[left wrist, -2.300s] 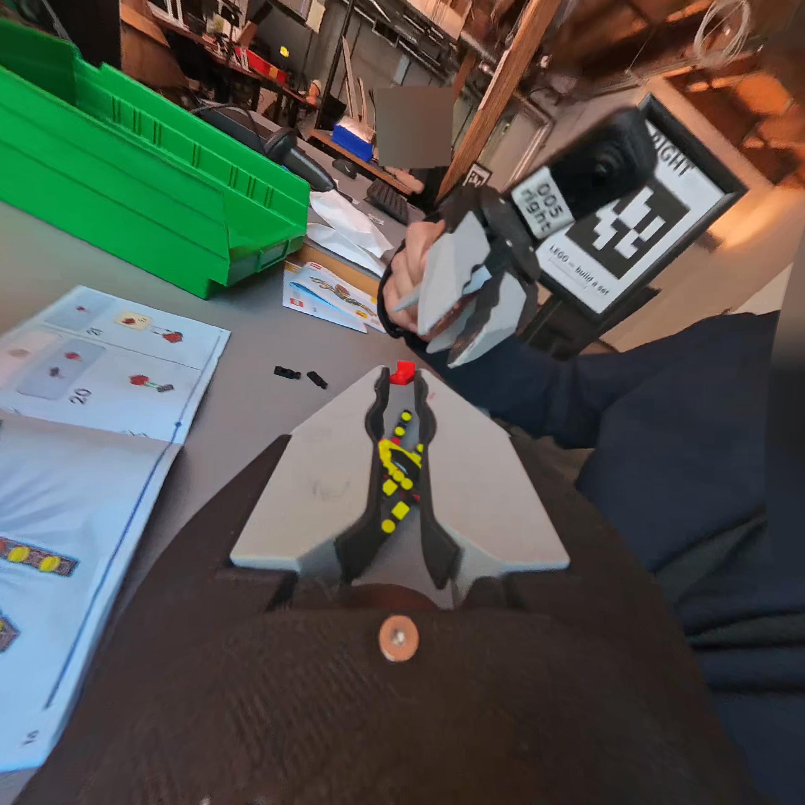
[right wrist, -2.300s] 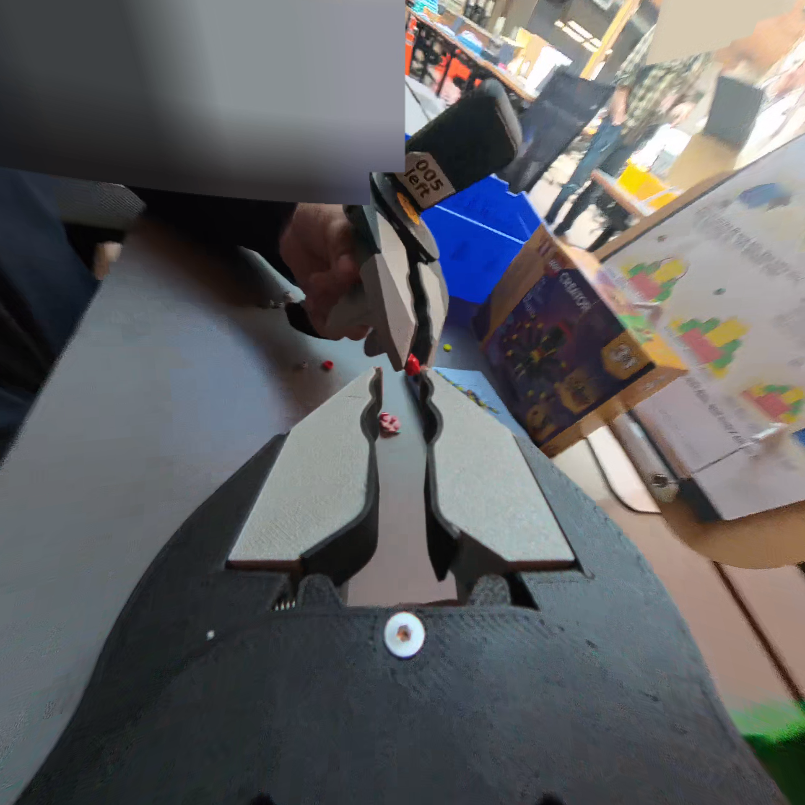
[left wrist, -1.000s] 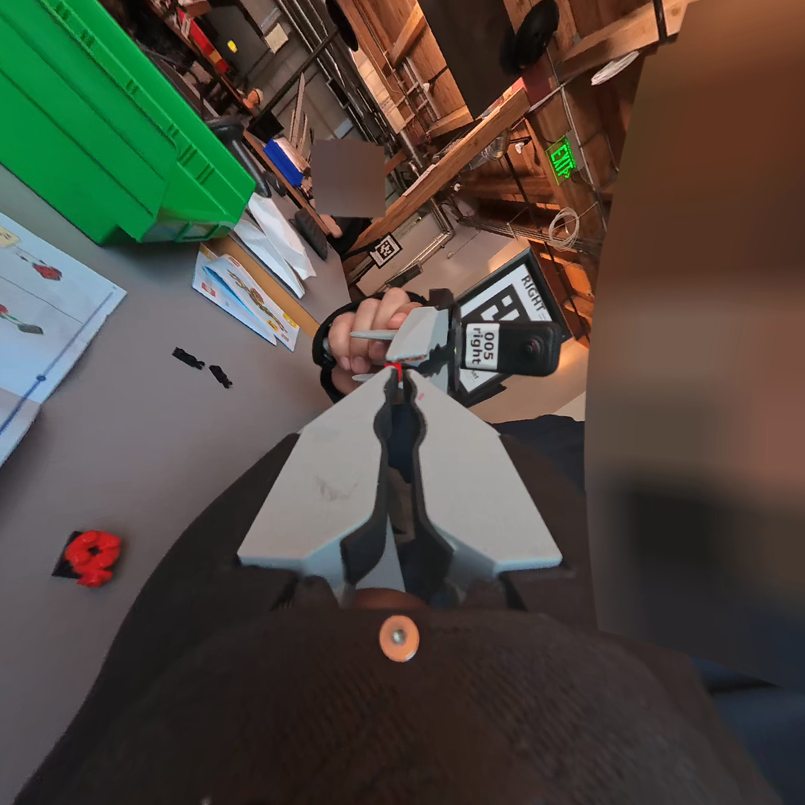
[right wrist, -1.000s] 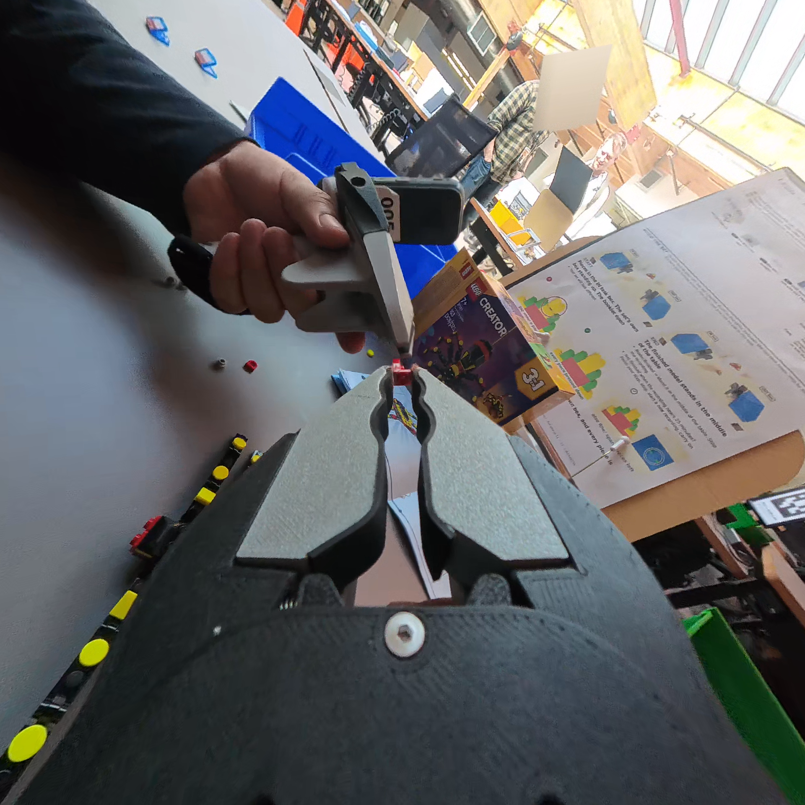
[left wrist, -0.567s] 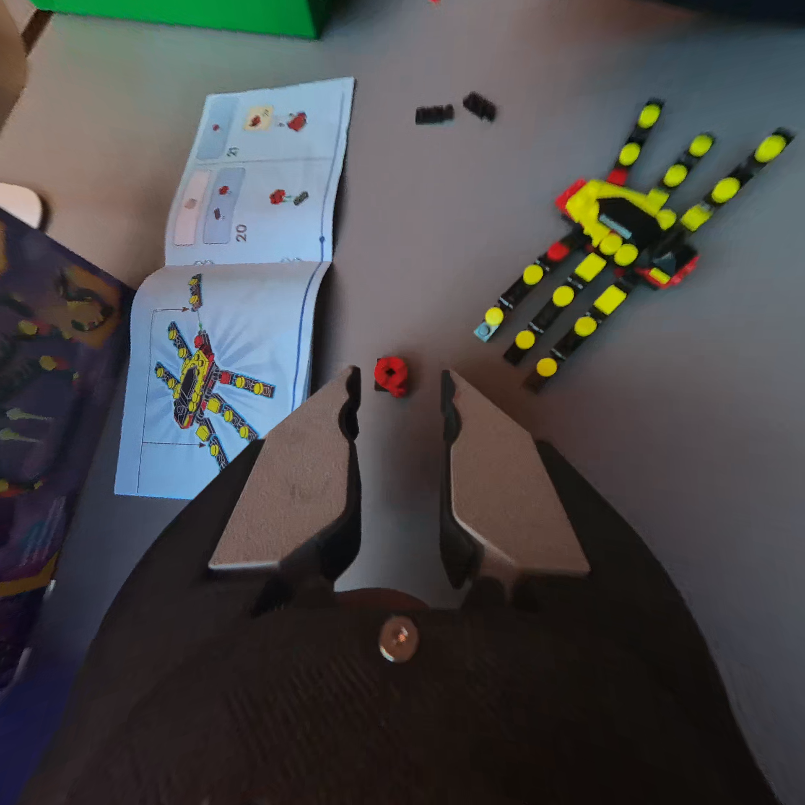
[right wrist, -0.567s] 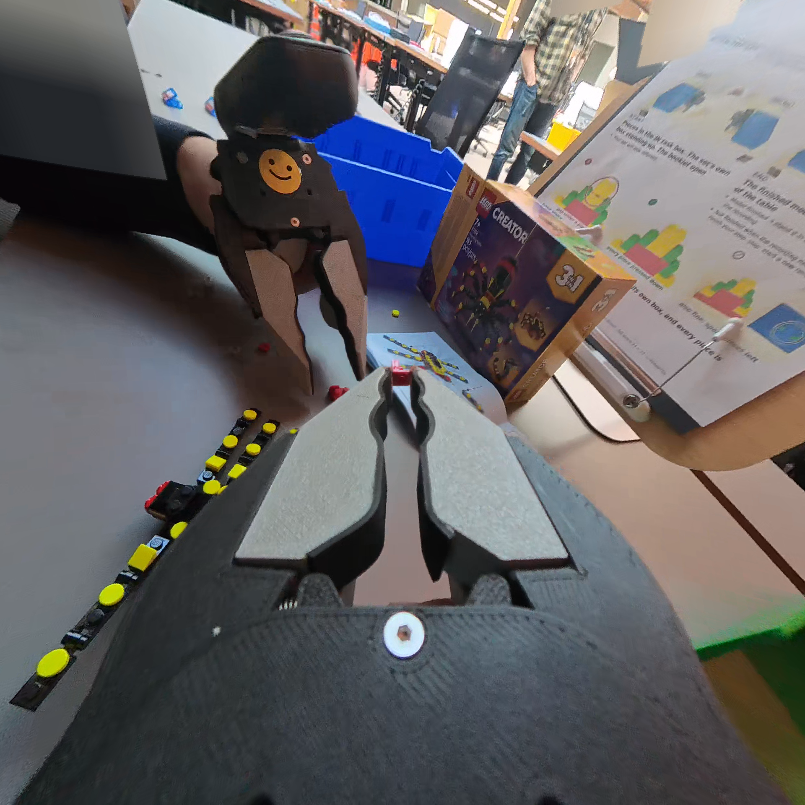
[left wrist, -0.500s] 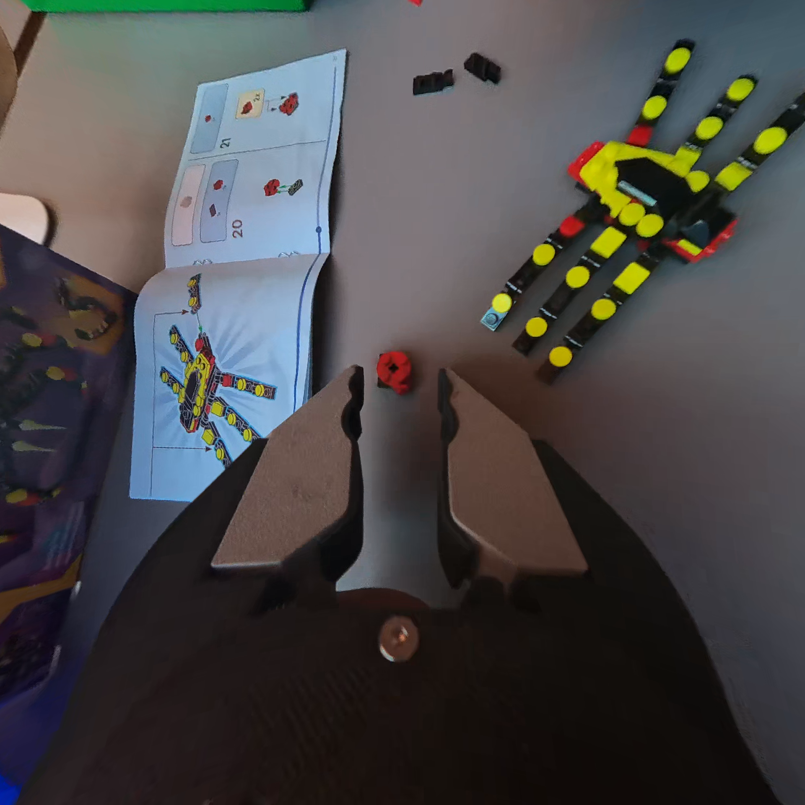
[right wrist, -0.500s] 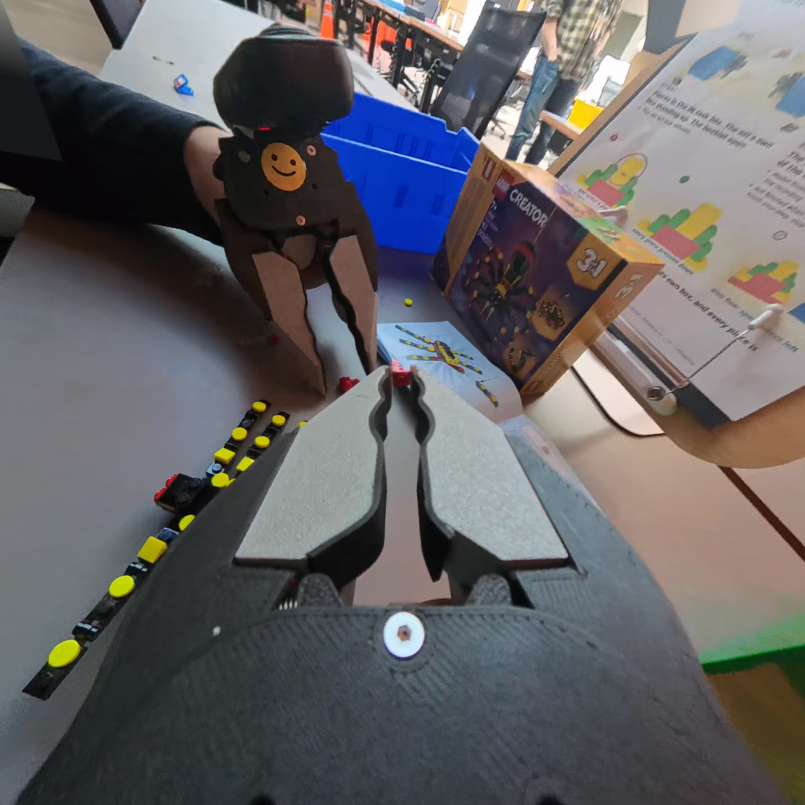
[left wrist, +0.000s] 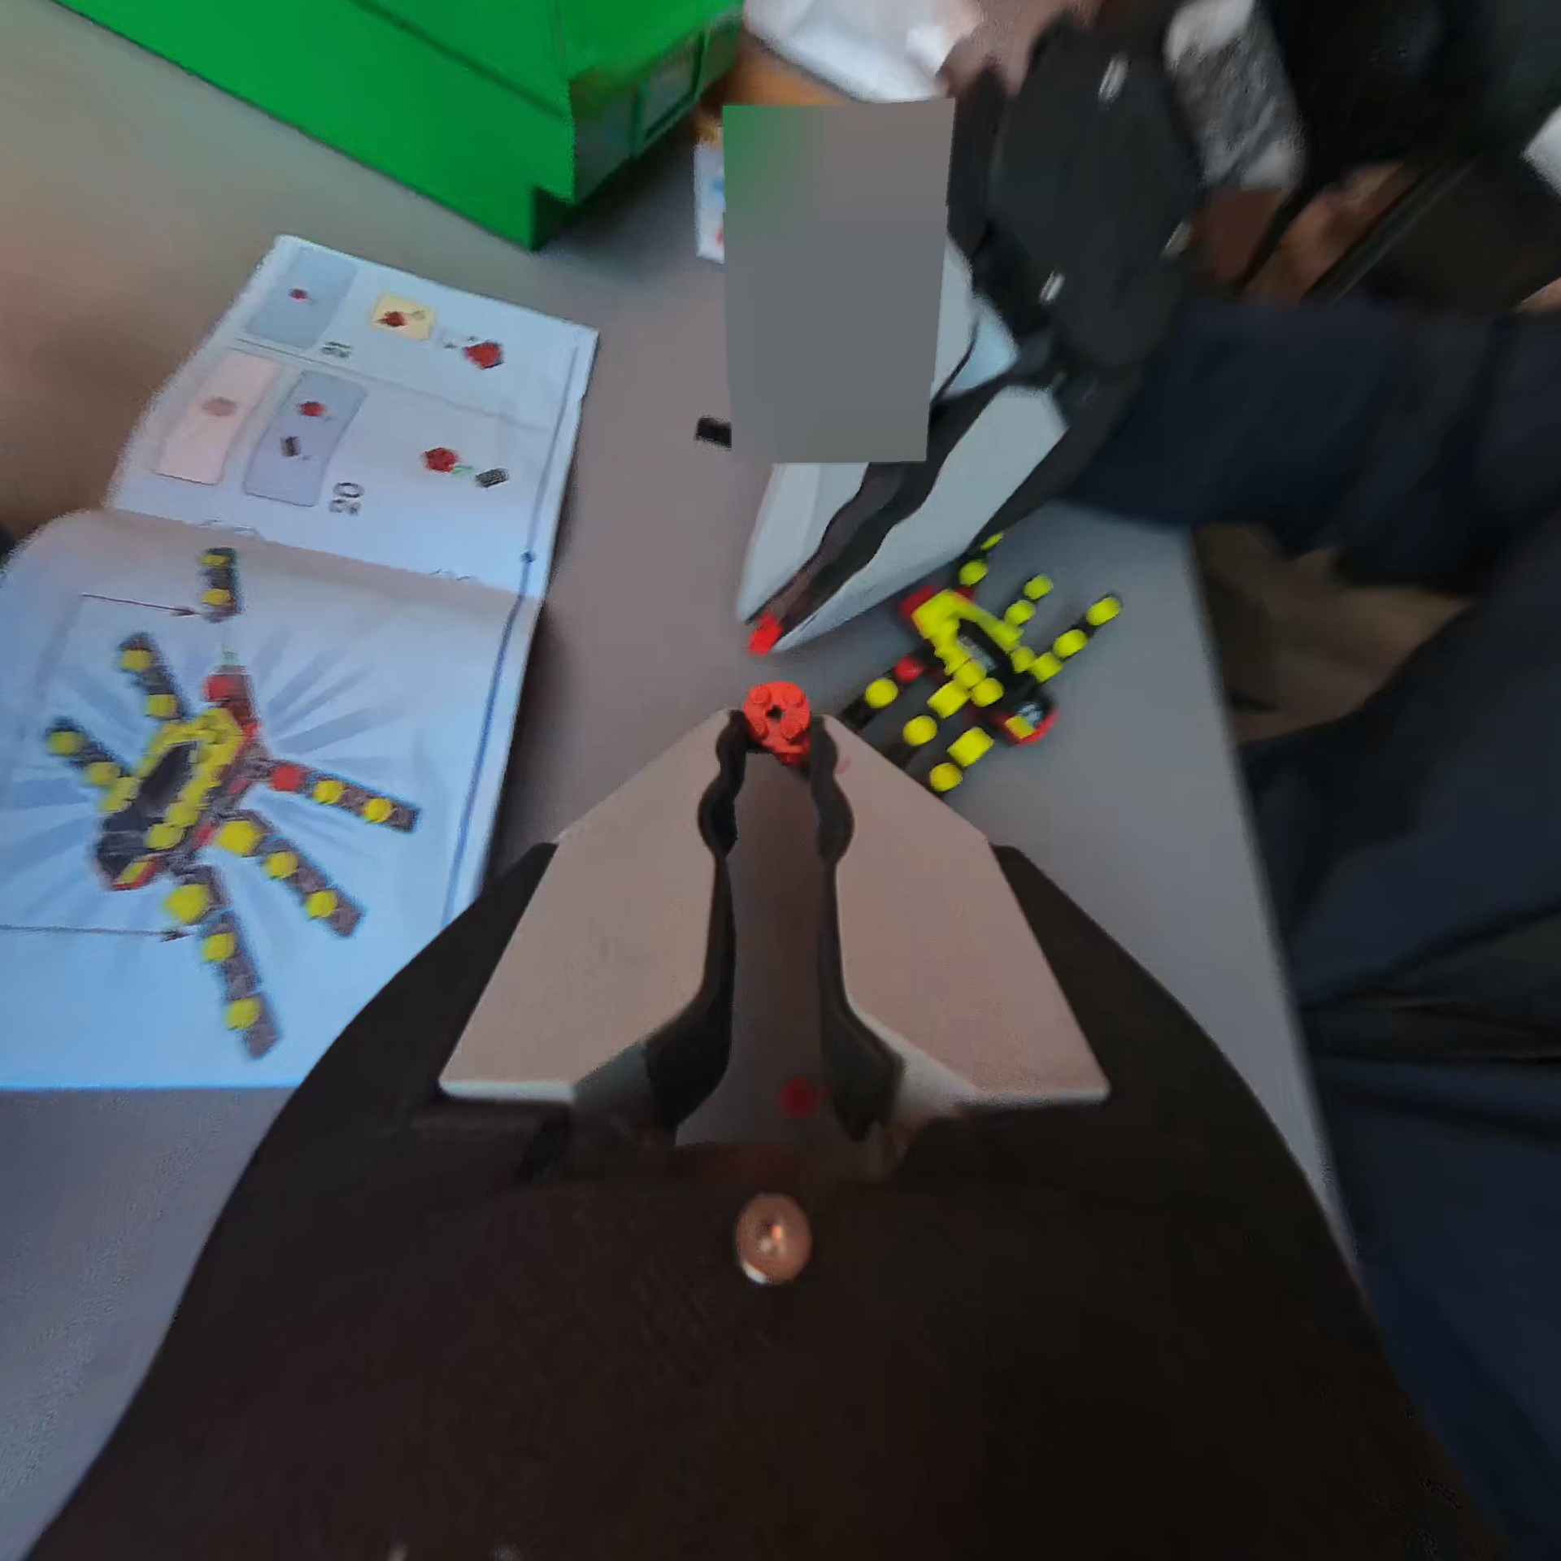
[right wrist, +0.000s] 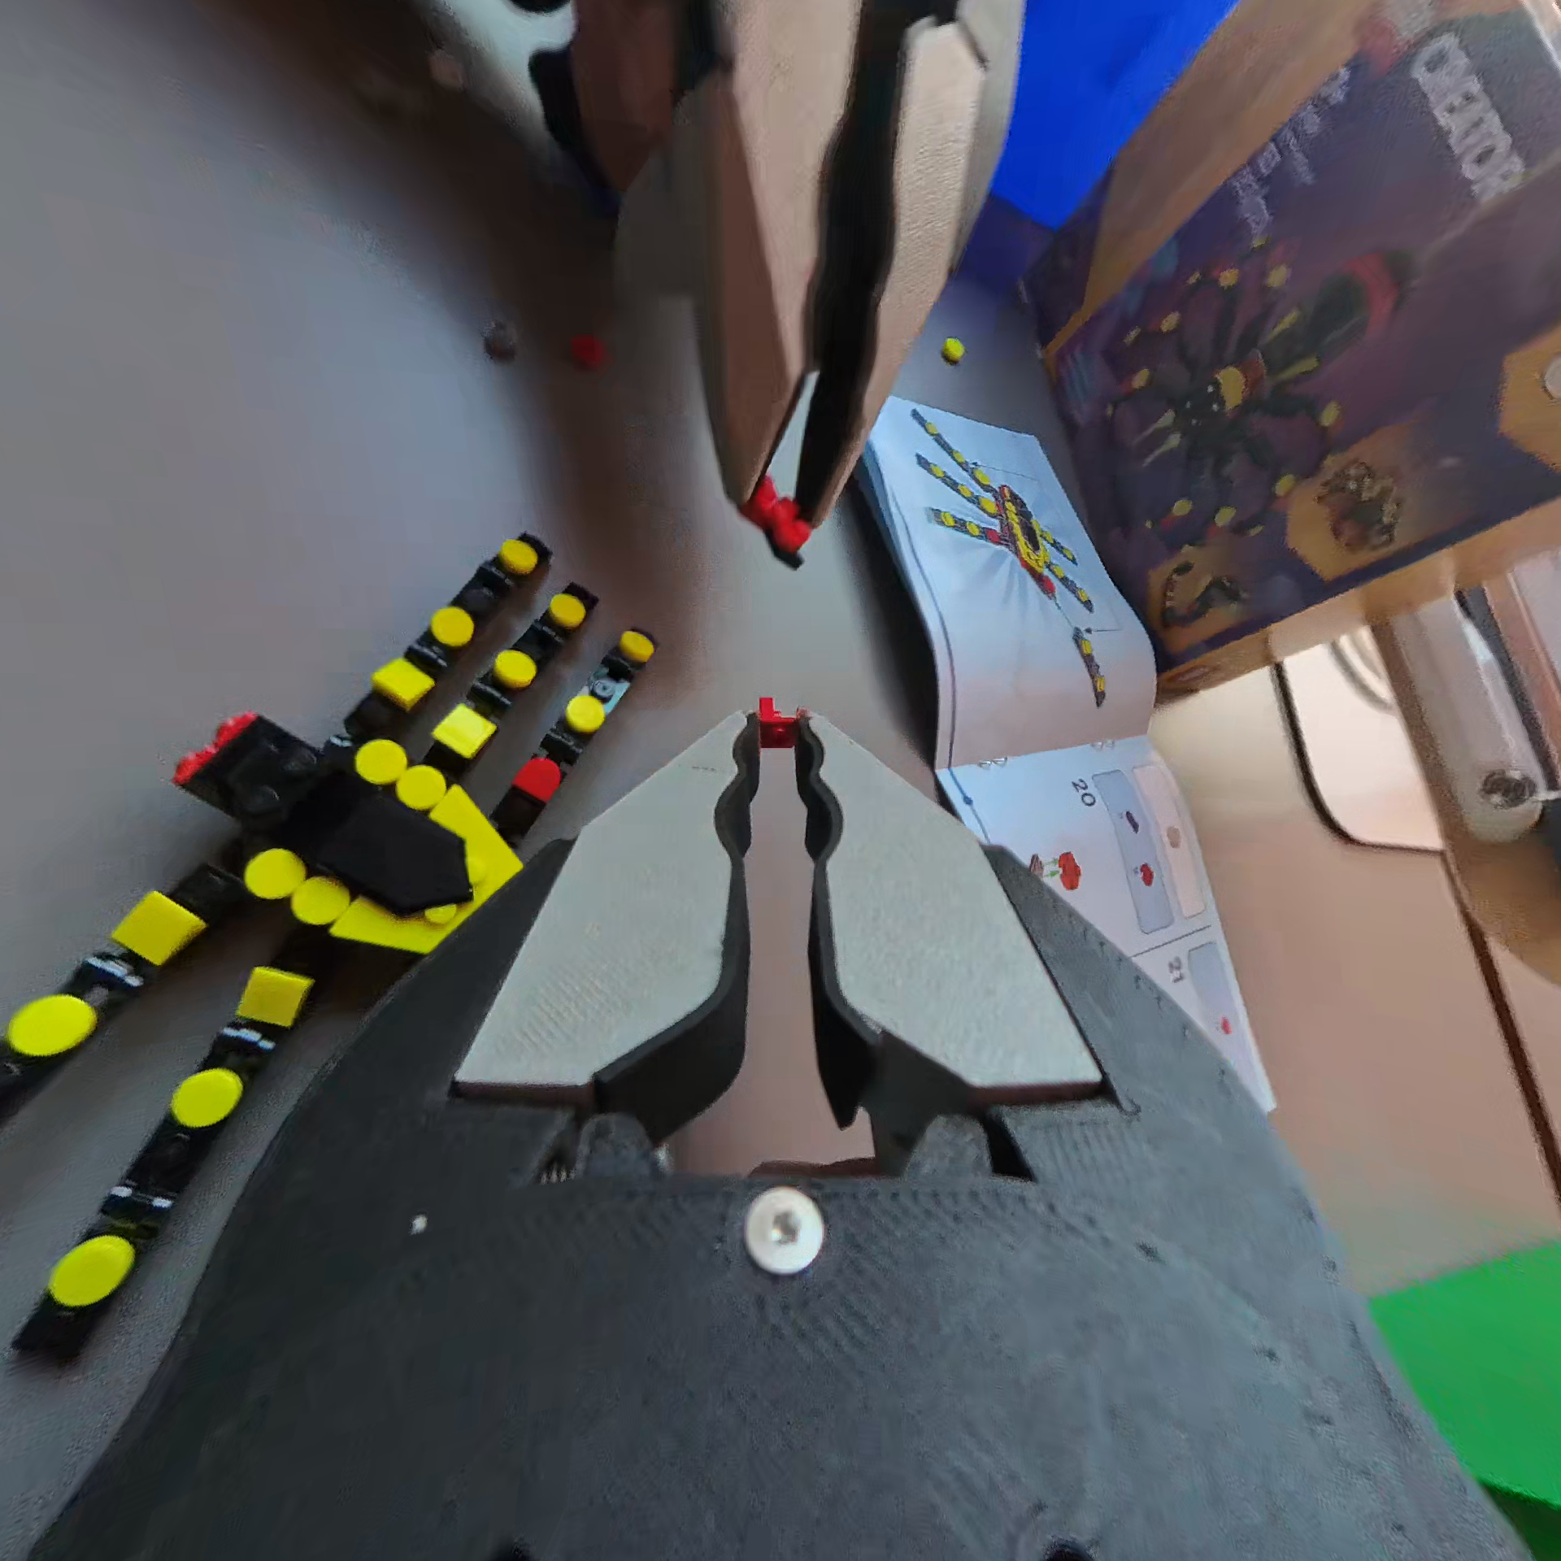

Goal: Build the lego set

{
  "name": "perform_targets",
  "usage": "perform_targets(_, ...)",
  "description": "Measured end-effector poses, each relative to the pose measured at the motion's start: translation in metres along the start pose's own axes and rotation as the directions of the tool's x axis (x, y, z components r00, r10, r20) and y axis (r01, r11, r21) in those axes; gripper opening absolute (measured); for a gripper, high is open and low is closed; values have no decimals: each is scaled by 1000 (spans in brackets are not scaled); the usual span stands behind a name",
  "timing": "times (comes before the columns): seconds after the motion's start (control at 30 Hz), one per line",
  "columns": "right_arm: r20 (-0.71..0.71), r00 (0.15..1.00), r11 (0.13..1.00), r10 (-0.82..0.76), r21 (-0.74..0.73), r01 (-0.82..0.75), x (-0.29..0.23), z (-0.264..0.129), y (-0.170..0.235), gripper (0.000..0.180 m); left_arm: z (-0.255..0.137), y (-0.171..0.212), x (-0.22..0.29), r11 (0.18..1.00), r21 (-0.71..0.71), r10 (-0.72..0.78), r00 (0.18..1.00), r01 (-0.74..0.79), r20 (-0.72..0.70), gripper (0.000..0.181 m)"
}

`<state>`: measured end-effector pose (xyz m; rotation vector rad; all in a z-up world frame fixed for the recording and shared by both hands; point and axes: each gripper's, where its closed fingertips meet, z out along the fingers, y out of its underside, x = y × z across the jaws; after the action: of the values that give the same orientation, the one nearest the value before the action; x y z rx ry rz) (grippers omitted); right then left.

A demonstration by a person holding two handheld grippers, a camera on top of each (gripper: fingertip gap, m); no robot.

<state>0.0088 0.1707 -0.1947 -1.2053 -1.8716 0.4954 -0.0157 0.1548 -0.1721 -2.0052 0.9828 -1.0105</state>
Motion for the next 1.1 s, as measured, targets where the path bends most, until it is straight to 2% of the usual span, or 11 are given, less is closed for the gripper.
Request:
perform_targets(0.03,-6,999,999,-45,-9,45,-2,2,0,5,-2,-6,7,997,36,-68,995,70,-75,11)
perform_targets(0.1,-38,995,995,-96,22,97,-3,1,-9,5,-5,-15,12,977,96,-174,970,193,-171,12)
perform_targets(0.23,-118,990,972,-78,212,102,5,-22,-48,5,-6,-15,19,940,106,-279,910,324,-307,11)
perform_targets(0.4,6,998,916,68,395,-65,-1,-39,-74,5,-15,-29,24,881,155,-340,827,446,-449,11)
perform_targets(0.5,67,989,874,133,462,-149,3,-46,-83,5,-11,-28,30,884,146,-334,821,443,-464,12)
perform_targets(0.7,75,991,882,111,452,-133,1,-46,-80,4,-13,-36,44,879,152,-319,793,452,-519,12)
perform_targets(1.1,53,998,934,27,354,-44,-8,-37,-70,5,-7,-28,42,899,126,-320,825,420,-466,11)
